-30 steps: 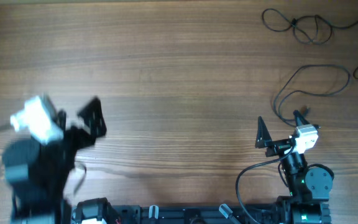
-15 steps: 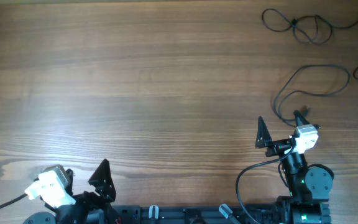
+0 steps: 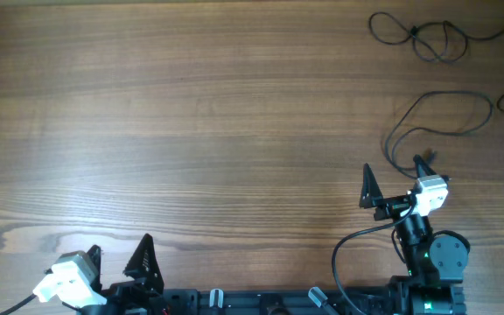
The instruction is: Untangle cables
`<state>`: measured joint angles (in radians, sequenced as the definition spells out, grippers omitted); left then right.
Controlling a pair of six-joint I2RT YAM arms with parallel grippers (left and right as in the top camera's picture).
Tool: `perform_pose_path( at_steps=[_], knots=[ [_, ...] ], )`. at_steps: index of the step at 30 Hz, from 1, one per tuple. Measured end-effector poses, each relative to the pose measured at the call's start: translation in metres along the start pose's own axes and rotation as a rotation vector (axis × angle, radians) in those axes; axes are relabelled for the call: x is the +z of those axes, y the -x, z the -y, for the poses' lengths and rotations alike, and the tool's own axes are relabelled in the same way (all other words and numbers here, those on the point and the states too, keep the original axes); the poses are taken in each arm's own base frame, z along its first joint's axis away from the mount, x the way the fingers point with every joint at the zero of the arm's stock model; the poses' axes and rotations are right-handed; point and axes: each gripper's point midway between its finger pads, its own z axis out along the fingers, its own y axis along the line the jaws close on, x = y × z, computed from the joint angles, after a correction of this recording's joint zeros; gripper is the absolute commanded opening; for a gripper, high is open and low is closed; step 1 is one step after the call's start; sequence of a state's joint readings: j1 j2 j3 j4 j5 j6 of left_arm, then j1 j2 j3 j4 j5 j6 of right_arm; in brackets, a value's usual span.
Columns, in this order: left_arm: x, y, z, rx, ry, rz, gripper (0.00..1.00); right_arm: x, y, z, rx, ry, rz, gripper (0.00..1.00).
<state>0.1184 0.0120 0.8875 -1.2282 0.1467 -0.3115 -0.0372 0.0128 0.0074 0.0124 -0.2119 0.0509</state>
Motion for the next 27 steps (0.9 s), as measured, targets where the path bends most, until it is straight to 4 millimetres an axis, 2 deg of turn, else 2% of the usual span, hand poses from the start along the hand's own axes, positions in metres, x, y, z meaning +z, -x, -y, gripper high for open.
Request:
perform_pose_path(
  at_steps=[7, 12, 13, 15, 19, 23, 24, 27],
  knots=[
    [0.0, 0.0, 0.0, 0.0, 0.0, 0.0, 1.0, 0.0, 0.0, 0.0, 0.0, 0.0, 0.0, 1.0],
    [0.0, 0.05, 0.019, 0.033, -0.079, 0.21, 1.0, 0.0, 0.0, 0.0, 0.0, 0.0, 0.0, 1.0],
    [0.003, 0.054, 0.02, 0.035, -0.086, 0.228, 1.0, 0.0, 0.0, 0.0, 0.0, 0.0, 0.0, 1.0],
    [0.02, 0.055, 0.018, 0.001, -0.095, 0.238, 1.0, 0.0, 0.0, 0.0, 0.0, 0.0, 0.0, 1.0],
    [0.068, 0.053, 0.009, -0.11, -0.13, 0.282, 1.0, 0.0, -0.001, 0.0, 0.0, 0.0, -0.001, 1.0],
    [0.102, 0.051, 0.003, -0.121, -0.171, 0.354, 1.0, 0.0, -0.001, 0.0, 0.0, 0.0, -0.001, 1.0],
    [0.115, 0.045, -0.002, -0.119, -0.18, 0.371, 1.0, 0.0, 0.0, 0.0, 0.0, 0.0, -0.001, 1.0],
    [0.133, 0.031, -0.01, -0.122, -0.183, 0.376, 1.0, 0.0, -0.001, 0.0, 0.0, 0.0, -0.002, 1.0]
  ],
)
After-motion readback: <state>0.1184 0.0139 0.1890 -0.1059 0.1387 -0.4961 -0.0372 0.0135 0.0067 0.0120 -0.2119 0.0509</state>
